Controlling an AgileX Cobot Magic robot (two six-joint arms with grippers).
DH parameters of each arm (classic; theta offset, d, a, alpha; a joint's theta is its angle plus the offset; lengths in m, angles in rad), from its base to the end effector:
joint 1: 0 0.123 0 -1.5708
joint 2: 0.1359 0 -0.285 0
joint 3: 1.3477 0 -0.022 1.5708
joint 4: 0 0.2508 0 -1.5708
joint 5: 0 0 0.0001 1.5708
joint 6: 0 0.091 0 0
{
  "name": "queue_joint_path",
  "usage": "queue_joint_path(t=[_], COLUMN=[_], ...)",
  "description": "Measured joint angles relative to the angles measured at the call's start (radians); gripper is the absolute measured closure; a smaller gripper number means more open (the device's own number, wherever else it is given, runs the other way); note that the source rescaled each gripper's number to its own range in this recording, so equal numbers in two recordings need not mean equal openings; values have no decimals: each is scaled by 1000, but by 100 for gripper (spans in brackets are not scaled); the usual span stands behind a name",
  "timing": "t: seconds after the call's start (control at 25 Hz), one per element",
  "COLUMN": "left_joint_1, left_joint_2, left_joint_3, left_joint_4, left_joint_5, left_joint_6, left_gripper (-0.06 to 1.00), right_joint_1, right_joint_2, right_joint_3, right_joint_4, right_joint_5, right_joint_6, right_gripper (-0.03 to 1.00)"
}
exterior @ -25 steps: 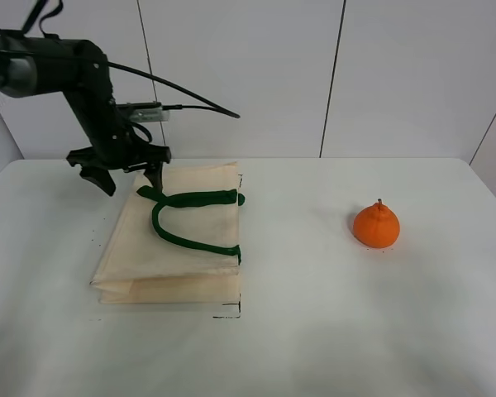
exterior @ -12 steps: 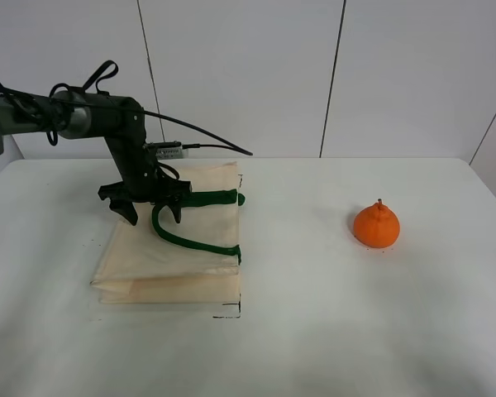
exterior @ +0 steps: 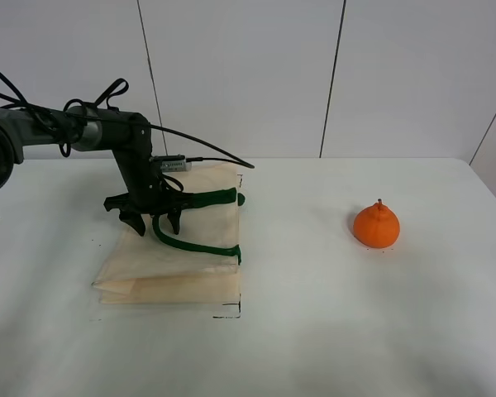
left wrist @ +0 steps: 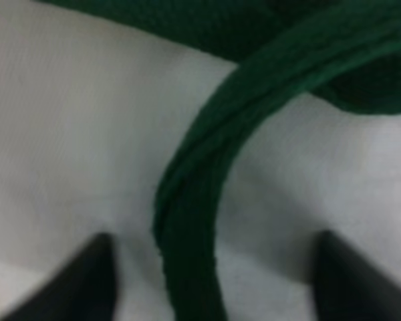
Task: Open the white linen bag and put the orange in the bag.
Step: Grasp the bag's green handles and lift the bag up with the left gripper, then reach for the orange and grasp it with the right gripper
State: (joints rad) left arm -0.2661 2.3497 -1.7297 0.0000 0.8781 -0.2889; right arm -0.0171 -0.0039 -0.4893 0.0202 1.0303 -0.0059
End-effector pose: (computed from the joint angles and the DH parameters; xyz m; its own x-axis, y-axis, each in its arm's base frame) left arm 0.4510 -0.1229 0.0985 -0.9879 -0.0260 -0.1526 -0.0193 0.9988 -0.0454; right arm -0.0029 0.0016 0.2768 -0.4347 0.0119 -0.9005 0.0035 0.9999 0.0116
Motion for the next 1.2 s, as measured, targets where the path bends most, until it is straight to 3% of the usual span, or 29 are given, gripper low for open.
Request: queue_joint_path(t=[0.16, 0.24, 0.4, 0.76, 1.04, 1.2], left_joint_1=[0, 0, 0, 0, 0, 0], left_joint_2=[0, -9, -44, -344, -463, -481], left_joint_3=[0, 0, 2, -15, -241, -339], left_joint_4=[23, 16, 14, 11, 11, 0], left_joint_5=[20, 25, 41, 92, 289, 305], left_joint_6=[0, 0, 0, 38, 96, 102], left_gripper=[82, 92, 94, 94, 94, 94], right_joint_1=[0, 0, 0, 0, 0, 0], right_joint_2=[0, 0, 0, 0, 25, 233], right_joint_3=[0, 0, 0, 0, 0, -49], right_joint_4=[0, 0, 0, 0, 0, 0], right_joint_5=[0, 0, 0, 0, 0, -1], right_joint_6=[0, 0, 0, 0, 0, -1], right_gripper=[-3, -3, -3, -3, -3, -3])
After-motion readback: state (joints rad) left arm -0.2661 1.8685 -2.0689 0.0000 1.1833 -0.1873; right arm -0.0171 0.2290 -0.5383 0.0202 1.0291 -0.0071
